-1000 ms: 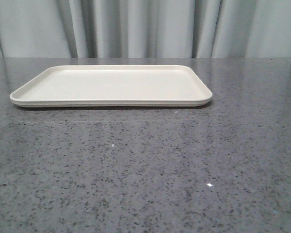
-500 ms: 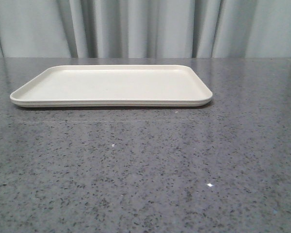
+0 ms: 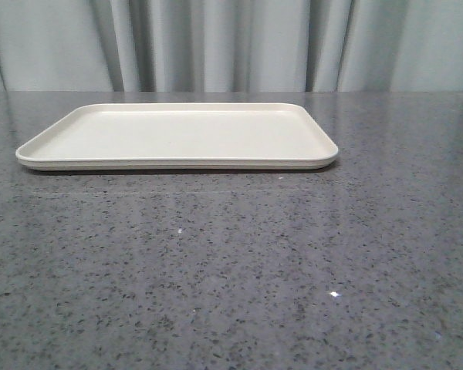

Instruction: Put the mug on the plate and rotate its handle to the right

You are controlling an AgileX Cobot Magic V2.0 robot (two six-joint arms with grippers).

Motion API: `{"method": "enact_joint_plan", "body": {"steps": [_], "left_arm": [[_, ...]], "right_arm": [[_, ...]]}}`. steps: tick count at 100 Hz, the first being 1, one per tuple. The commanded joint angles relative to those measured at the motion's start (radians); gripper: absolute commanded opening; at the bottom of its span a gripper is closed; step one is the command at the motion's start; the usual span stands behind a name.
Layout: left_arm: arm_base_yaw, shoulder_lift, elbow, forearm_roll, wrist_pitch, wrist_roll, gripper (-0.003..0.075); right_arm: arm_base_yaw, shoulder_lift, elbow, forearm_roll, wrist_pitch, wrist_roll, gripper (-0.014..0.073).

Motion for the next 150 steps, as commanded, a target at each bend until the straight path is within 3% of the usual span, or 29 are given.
{"method": "enact_joint_plan", "body": {"steps": [1,19,31,47,65,80,118,132,150], "left_arm": [[0.0,0.096,-0.117,-0.024,0.066,-0.006,-0.002],[0.0,0.261,-0.315,-0.127,0.361,-0.006,-0.002],[0.0,0.362,-0.421,-0.162,0.484,-0.006,-0.002],[0.0,0.436,-0.516,-0.168,0.57,-0.006,-0.002],[0.0,0.453,-0.535,-0.193,0.575,-0.006,-0.002],[0.0,0.455,-0.535,-0.197,0.591,0.002,-0.002],[0.0,0.455,-0.535,-0.197,0.621,0.028,-0.0018],[0.0,0.455,-0.535,-0.197,0.619,0.028,0.0062],[0.0,0.455,-0.535,-0.197,0.619,0.052,0.0364]], "right_arm": [[0.001,0.051,-0.131,0.0,0.082,-0.002,-0.0066],[0.015,0.179,-0.348,0.0,0.35,-0.002,-0.0066],[0.03,0.268,-0.47,0.0,0.481,-0.002,-0.0066],[0.052,0.391,-0.613,0.0,0.673,-0.002,-0.0066],[0.06,0.527,-0.723,0.066,0.865,-0.002,-0.0066],[0.06,0.604,-0.744,0.089,0.903,-0.002,-0.0066],[0.06,0.659,-0.744,0.099,0.842,-0.002,-0.0053],[0.06,0.658,-0.744,0.108,0.842,-0.002,0.0117],[0.06,0.658,-0.744,0.108,0.839,-0.002,0.0516]]}}
